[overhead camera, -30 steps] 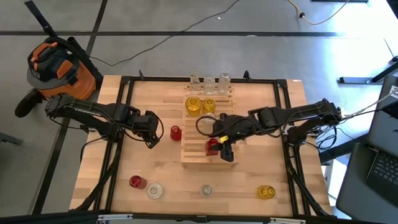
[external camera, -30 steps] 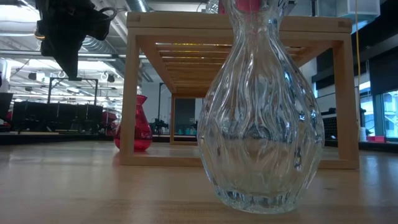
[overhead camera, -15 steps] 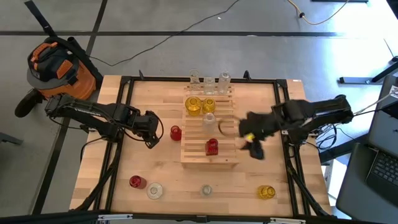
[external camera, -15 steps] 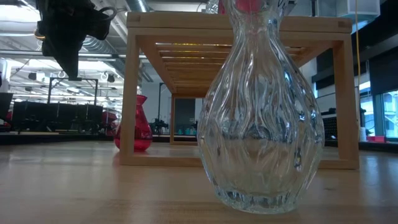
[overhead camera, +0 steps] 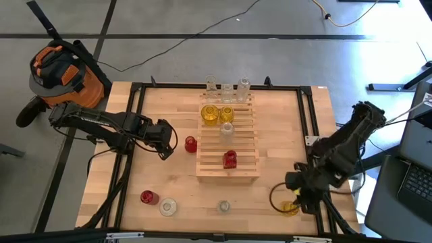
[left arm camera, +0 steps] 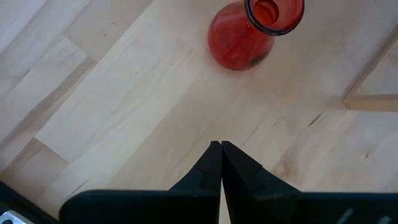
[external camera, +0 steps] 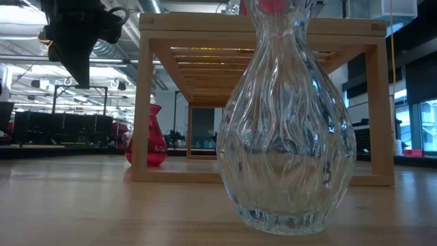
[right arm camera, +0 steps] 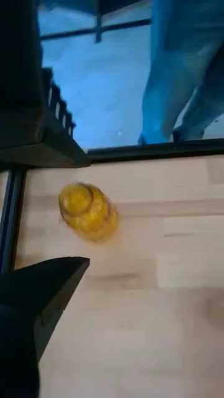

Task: Sort vases onto shelf
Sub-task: Align the yellow vase with the yellow vases on the shelf

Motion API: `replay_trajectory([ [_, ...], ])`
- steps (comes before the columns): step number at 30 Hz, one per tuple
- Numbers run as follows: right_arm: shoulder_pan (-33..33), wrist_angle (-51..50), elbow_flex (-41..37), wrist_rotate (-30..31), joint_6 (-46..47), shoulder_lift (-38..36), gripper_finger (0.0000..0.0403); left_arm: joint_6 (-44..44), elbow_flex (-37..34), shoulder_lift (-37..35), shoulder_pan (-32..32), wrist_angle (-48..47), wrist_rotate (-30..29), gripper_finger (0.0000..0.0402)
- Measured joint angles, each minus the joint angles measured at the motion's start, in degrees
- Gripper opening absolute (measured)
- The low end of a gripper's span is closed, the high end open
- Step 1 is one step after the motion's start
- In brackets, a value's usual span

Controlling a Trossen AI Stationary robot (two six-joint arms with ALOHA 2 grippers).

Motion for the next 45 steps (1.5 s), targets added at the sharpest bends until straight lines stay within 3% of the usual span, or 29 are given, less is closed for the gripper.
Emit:
replay_trajectory([
  [8,7.35,7.55,-7.82,7.49,14.56,-0.15,0.0195,0.39,0.0,0.0,0.0,0.0,0.09,0.0],
  [19,7.59,13.89,-18.29,1.45,16.65,-0.13,0.0188,0.14,0.0,0.01,0.0,0.0,2.29,0.0],
  [23,7.47,14.02,-19.56,0.96,16.08,-0.13,0.0136,-0.02,0.0,0.0,0.0,0.0,2.41,0.0],
  [28,7.47,19.28,-19.79,-1.05,12.3,-0.13,0.0016,-0.02,-0.02,0.0,0.0,0.0,2.16,0.0],
  [31,7.39,20.98,-19.76,-1.93,11.77,-0.13,0.0014,0.0,-0.02,0.0,0.49,0.0,2.05,0.0],
  [37,3.73,14.09,-18.47,-3.41,9.15,-2.65,0.0002,0.49,-0.02,0.0,2.53,0.02,2.13,0.0],
  [45,-6.7,-0.38,-10.81,1.5,0.03,-8.26,0.0,3.41,-0.02,0.0,5.6,0.17,3.34,0.0],
])
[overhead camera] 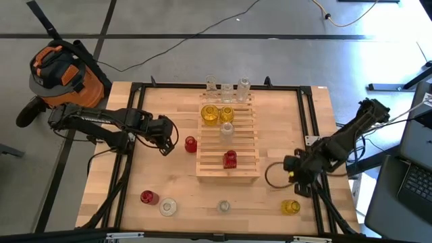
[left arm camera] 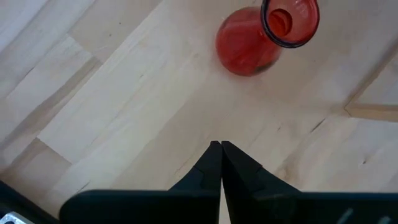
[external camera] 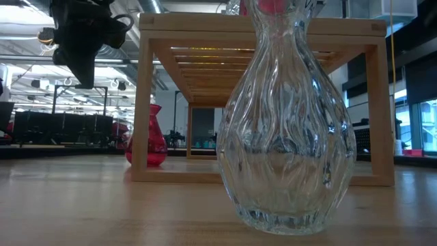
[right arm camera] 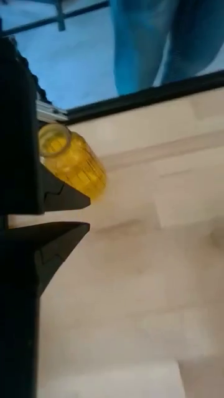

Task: Sort vases onto shelf
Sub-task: Align the yellow vase with the yellow vases on the shelf

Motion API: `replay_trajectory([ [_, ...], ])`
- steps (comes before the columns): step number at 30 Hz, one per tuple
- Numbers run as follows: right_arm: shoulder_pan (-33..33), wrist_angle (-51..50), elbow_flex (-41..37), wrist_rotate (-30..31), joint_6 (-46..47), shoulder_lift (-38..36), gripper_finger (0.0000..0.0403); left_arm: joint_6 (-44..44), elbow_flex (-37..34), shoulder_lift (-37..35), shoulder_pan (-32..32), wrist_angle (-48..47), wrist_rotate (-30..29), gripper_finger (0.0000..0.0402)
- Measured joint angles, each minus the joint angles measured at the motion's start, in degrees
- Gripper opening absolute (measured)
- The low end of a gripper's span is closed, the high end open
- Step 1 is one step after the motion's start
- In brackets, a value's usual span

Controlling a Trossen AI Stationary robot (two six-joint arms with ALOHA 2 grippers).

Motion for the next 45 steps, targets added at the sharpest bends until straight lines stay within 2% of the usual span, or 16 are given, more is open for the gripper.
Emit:
replay_trajectory([
  [4,-2.02,0.27,0.93,-1.74,-2.5,-1.03,0.0004,0.05,0.0,0.01,0.61,0.03,0.11,0.0],
  [9,2.05,6.22,-0.97,-4.34,-0.15,-1.11,0.0026,0.07,0.0,0.0,0.63,0.11,-0.16,0.0],
  [12,6.11,10.54,-3.45,-3.6,5.0,-1.13,0.0066,0.07,0.0,0.0,0.63,0.11,-0.24,0.0],
  [18,12.34,14.27,-8.0,-2.72,16.09,-0.84,0.0173,0.93,0.0,0.0,0.63,0.13,-0.26,0.0],
  [20,13.33,14.75,-8.65,-0.97,17.66,-0.58,0.0195,1.53,0.0,0.01,0.63,0.13,-0.26,0.0],
  [23,13.49,14.99,-9.41,0.15,18.44,0.77,0.0207,1.56,0.0,0.0,0.63,0.12,-0.27,0.0],
  [28,13.47,20.62,-13.5,-4.55,18.33,4.72,0.019,1.54,0.0,0.02,0.63,0.11,-0.28,0.0],
  [31,13.45,25.66,-15.61,-7.77,17.81,7.11,0.0159,1.5,0.0,0.01,0.63,0.11,-0.27,0.0],
  [33,13.44,26.81,-15.67,-9.51,16.36,7.93,0.0115,1.46,0.0,0.0,0.63,0.06,-0.22,0.0],
  [36,13.02,25.39,-15.67,-9.77,13.01,7.23,0.0025,1.38,0.0,0.0,0.63,-0.11,-0.17,0.0],
  [38,11.94,22.59,-14.32,-10.3,11.32,6.41,0.0017,1.38,0.0,0.02,0.64,-0.12,-0.17,0.0],
  [41,9.25,11.12,-10.11,-11.02,6.11,4.23,0.0007,1.77,-0.01,0.02,1.54,-0.1,-0.06,0.0],
  [45,2.81,-5.08,-2.16,-8.1,-2.98,2.36,0.0004,3.34,-0.02,0.02,3.48,0.37,0.21,0.0],
])
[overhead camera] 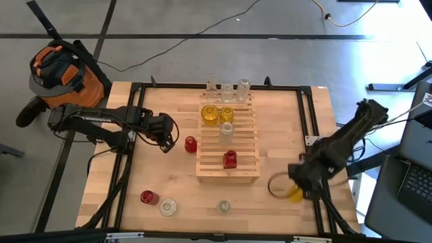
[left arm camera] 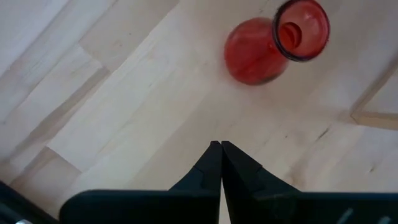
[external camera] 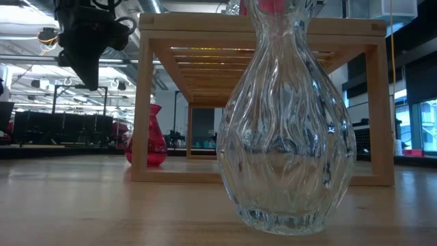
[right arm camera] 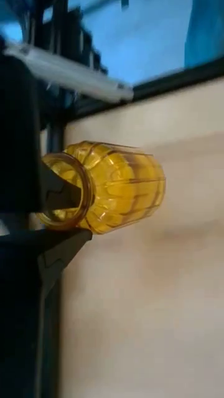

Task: Sort vases onto shelf
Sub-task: Align the yellow vase with the yellow vases on the shelf

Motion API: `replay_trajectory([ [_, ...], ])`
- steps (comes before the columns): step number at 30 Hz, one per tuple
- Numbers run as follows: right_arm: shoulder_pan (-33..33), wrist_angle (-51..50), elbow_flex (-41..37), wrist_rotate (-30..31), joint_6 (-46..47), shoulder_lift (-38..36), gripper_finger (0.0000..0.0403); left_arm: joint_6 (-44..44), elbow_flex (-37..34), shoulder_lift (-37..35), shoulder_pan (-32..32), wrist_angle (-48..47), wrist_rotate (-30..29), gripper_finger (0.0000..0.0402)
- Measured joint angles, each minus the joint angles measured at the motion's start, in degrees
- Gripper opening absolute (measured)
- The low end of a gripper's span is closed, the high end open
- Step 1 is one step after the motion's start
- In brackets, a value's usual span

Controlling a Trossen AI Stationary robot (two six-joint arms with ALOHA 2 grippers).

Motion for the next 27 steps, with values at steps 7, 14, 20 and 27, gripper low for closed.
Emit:
replay_trajectory([
  [7,-18.85,-18.74,19.35,12.95,-19.23,0.11,0.0001,2.7,0.0,0.0,3.73,1.28,1.43,0.0],
  [14,-42.54,-21.41,37.22,19.84,-44.25,10.39,0.0001,2.72,0.0,0.0,5.51,2.95,2.15,0.0],
  [20,-54.26,-21.39,51.94,21.77,-58.77,22.02,0.0,2.64,0.0,0.0,5.5,2.59,4.54,0.0],
  [27,-59.6,-21.46,60.56,17.03,-67.9,30.08,0.0,2.09,0.0,0.0,5.5,2.22,5.97,0.0],
])
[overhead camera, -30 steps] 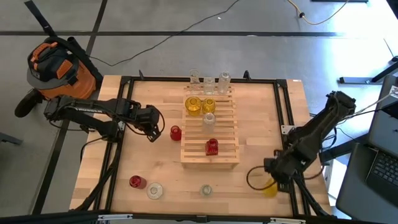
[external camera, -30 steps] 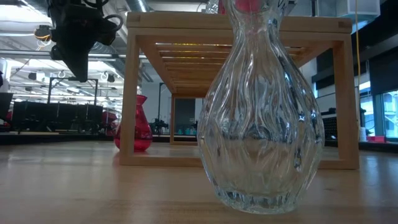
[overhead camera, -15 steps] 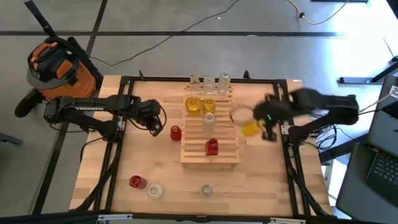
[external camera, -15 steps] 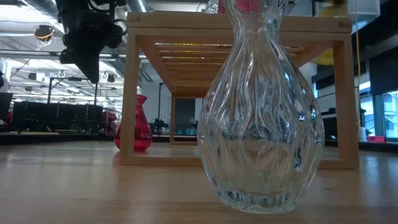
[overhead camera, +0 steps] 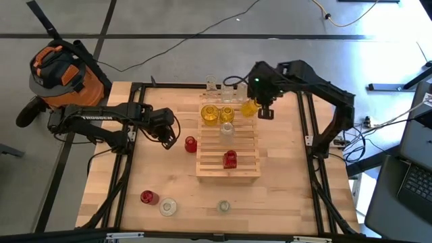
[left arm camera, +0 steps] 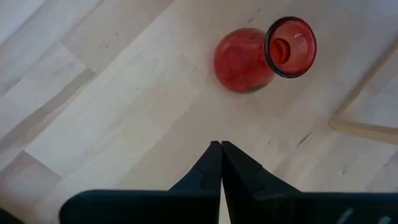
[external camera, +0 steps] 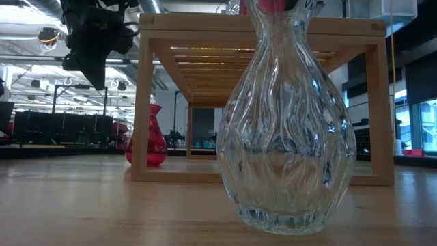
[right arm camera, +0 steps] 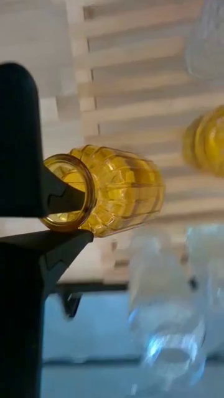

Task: Sort vases onto shelf
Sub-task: Align the yellow vase with the yellow vases on the shelf

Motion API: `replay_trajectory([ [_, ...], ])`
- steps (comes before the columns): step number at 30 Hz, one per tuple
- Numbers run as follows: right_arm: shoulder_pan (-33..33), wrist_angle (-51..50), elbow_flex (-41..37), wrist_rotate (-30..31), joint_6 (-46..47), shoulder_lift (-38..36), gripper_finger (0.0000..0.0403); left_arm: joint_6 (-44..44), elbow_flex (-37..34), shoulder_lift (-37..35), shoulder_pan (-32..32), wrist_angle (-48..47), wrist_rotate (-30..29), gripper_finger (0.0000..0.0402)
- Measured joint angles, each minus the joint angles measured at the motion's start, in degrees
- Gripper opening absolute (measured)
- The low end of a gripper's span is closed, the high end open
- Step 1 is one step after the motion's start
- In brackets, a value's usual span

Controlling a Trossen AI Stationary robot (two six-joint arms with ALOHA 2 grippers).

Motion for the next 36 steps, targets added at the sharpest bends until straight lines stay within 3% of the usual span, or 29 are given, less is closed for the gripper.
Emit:
replay_trajectory([
  [10,0.1,-0.15,0.12,-2.49,-3.58,1.45,0.0004,-1.42,0.0,0.0,-2.11,-0.63,-0.17,0.0],
  [19,0.1,1.08,-0.75,-6.98,-4.99,2.17,0.0042,-0.95,0.0,0.0,-2.21,-0.64,-1.76,0.0],
  [27,0.11,4.13,-2.15,-5.91,-4.6,2.28,0.0086,-0.89,0.0,0.0,-2.21,-0.65,-1.83,0.0],
  [36,0.1,7.37,-2.17,-5.92,-2.87,2.28,0.009,-0.85,0.0,0.0,-2.21,-0.65,-2.0,0.0],
])
